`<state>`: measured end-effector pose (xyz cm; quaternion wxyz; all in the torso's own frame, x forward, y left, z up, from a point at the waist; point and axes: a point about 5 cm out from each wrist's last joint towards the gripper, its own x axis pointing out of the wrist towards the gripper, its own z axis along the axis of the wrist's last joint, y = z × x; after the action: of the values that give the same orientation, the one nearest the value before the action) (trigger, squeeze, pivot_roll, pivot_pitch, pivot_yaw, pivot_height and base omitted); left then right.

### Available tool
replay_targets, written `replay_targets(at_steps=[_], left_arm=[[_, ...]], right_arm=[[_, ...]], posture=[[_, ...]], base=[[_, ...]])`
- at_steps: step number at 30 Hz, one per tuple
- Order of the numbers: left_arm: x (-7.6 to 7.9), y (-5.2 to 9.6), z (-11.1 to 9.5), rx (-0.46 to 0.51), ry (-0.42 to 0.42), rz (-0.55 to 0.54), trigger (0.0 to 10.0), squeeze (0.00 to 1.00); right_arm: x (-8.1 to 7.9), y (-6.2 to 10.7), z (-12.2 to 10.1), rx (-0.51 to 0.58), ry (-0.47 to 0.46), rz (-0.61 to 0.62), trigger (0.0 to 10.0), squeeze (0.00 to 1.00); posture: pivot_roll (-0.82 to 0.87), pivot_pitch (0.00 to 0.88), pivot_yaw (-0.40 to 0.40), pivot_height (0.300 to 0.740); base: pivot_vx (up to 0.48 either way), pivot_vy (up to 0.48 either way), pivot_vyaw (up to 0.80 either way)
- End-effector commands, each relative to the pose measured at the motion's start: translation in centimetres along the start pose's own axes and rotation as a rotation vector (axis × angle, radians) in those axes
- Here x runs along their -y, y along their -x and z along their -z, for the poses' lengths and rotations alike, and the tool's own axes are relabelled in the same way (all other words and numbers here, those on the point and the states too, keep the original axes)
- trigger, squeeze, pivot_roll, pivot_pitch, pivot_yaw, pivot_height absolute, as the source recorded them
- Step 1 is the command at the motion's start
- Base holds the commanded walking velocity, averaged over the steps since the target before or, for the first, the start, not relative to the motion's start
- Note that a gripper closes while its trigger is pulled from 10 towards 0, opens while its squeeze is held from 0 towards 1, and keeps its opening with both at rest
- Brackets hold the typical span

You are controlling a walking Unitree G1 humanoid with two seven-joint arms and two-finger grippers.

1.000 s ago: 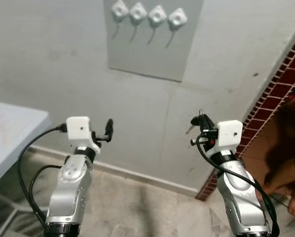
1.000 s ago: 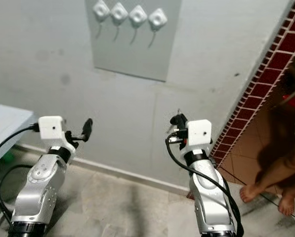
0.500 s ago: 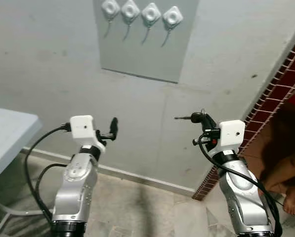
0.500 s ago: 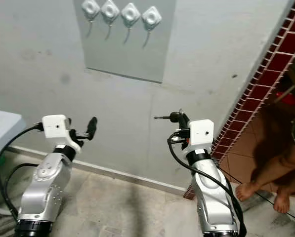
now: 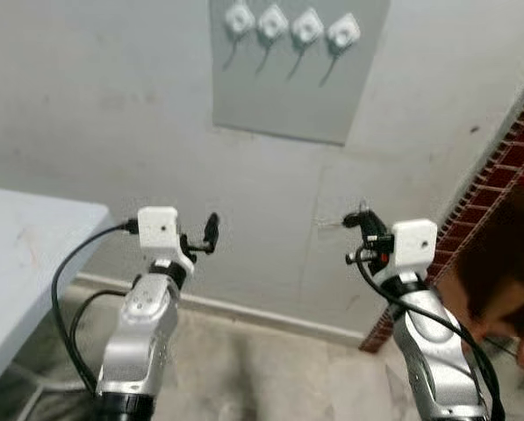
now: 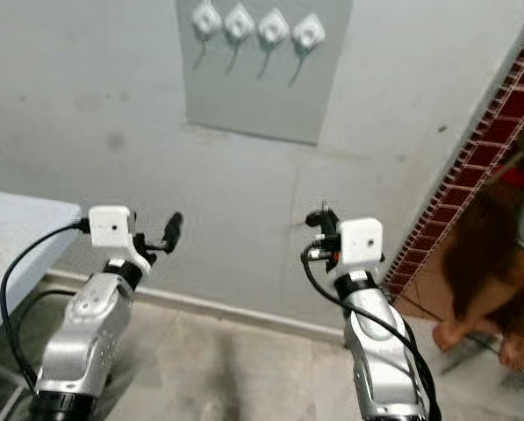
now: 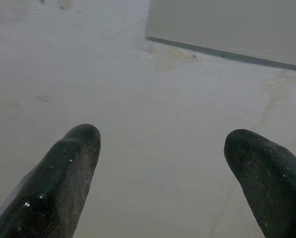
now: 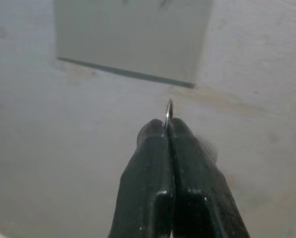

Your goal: Hang keys on a hook

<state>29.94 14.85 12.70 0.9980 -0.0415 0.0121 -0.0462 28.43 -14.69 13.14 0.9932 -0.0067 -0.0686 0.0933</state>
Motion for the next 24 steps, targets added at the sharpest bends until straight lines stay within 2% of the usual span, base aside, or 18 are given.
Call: replay_targets(at_steps=[1,18,21,24], left_arm=[[0.34,-0.13,-0.55,0.022,-0.003,0.013,10.0,0.00],[0.47,-0.03,-0.61,0.014,-0.024,0.016,10.0,0.00],[0.59,-0.10,-0.38,-0.005,-0.026,0.006,10.0,0.00],[0.91,0.02,-0.76,0.030,-0.032,0.025,10.0,0.00]], right_arm=[[0.48,-0.13,-0.87,0.033,0.014,0.013,10.0,0.00],[0.27,0.06,-0.81,0.030,0.007,0.012,10.0,0.00],[0.31,0.09,-0.76,0.026,0.008,0.013,10.0,0.00],[0.35,0.09,-0.72,0.022,0.009,0.015,10.0,0.00]], posture=[[0.03,0.034,-0.037,0.740],[0.04,0.045,-0.036,0.740],[0.04,0.046,-0.037,0.740],[0.04,0.048,-0.037,0.740]], base=[[0.480,0.000,0.00],[0.480,0.000,0.00],[0.186,0.000,0.00],[0.000,0.000,0.00]])
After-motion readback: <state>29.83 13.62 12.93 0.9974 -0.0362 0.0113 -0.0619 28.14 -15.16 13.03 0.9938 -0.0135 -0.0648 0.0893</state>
